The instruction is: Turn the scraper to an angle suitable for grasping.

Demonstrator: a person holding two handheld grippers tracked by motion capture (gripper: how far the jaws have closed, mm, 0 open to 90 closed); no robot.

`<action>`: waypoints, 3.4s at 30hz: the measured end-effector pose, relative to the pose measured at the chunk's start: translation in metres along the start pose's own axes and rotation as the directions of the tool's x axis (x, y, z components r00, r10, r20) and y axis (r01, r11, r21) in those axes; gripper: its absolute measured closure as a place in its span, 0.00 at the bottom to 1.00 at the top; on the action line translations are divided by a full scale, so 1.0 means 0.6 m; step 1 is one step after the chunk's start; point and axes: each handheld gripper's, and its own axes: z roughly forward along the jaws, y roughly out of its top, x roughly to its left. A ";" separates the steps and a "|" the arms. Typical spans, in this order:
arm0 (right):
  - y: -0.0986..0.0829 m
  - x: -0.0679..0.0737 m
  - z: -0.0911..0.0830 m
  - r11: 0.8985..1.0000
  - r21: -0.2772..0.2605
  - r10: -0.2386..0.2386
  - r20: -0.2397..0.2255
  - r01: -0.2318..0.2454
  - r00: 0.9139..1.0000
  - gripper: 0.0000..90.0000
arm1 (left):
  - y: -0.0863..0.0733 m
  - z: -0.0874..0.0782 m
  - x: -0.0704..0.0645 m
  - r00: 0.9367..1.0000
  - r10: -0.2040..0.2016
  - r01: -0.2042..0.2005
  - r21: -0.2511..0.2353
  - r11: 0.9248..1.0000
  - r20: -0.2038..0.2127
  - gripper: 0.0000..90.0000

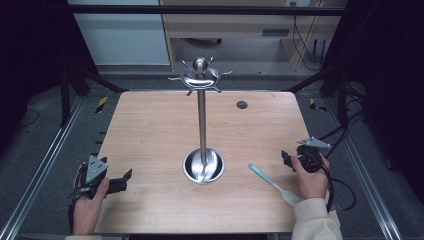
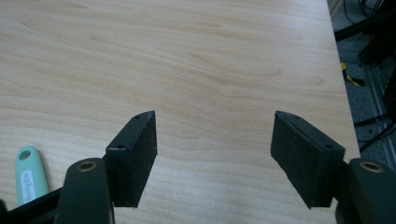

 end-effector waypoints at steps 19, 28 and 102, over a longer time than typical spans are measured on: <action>0.008 0.080 0.005 0.981 0.062 -0.180 -0.073 0.185 0.981 0.92 | 0.003 -0.004 -0.014 0.998 0.063 -0.063 0.020 0.998 -0.012 0.03; 0.013 0.103 0.023 0.967 0.094 -0.222 -0.142 0.236 0.965 1.00 | 0.004 -0.002 -0.018 0.997 0.076 -0.076 0.027 0.997 -0.008 0.03; 0.031 0.204 0.016 0.635 0.398 -0.440 -0.518 0.662 0.734 0.72 | 0.012 -0.011 -0.046 0.993 0.113 -0.113 -0.023 0.993 0.013 0.03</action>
